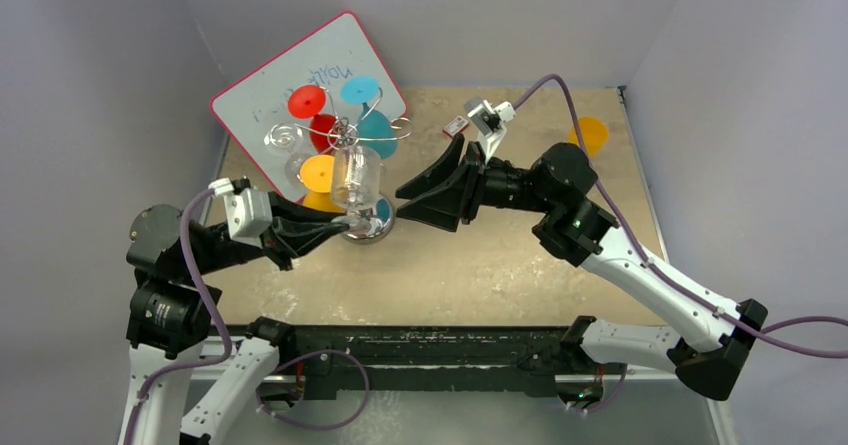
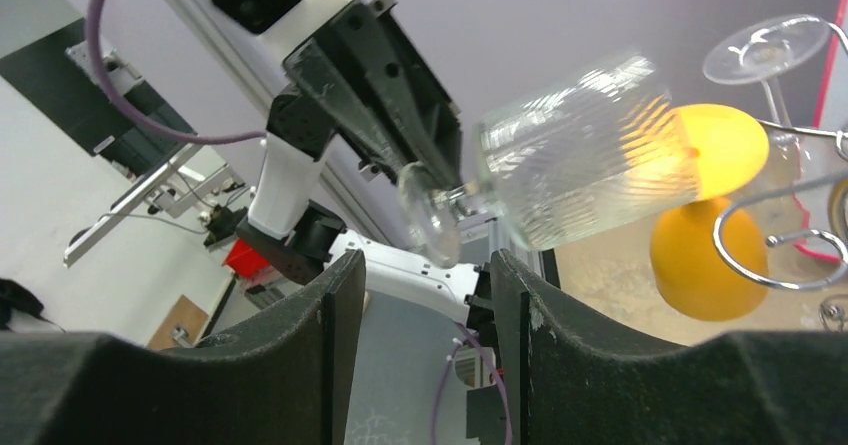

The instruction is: Place the wine glass upside down on the wine glass rack

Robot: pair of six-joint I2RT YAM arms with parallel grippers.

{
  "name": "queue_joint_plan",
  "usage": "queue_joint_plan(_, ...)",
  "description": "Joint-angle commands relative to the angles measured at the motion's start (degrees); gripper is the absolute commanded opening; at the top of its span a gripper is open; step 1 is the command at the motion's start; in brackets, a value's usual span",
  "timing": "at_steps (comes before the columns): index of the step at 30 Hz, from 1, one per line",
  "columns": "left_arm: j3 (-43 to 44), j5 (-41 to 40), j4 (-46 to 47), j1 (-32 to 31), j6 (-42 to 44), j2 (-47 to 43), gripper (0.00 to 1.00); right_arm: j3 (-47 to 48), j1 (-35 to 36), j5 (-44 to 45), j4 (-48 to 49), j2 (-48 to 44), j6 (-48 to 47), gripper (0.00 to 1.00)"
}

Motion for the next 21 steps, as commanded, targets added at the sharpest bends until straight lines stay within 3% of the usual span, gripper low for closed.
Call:
queue_joint_plan(1,1.5,-7.8,14.5,0.3,-10.4,0.7,0.0,3.4,2.0,-0.3,4.2,-0.7,-3.9,0.52)
queue_joint_plan(12,4.2,-21.1,21.8,0.2,-29.2,4.0,0.0,3.3,2.2,4.6,2.2,-2.1,-5.5,0.54)
queue_joint_plan(16,7.5,-25.8,20.5,0.2,-39.5,7.3,0.0,3.0,2.2,8.8,0.5,-3.8,-6.1,0.62)
queue_joint_plan(21,12.3,-27.4,13.4,0.2,-48.3,12.5,0.0,3.9,2.2,12.4,-1.5,-4.5,-6.5,0.6)
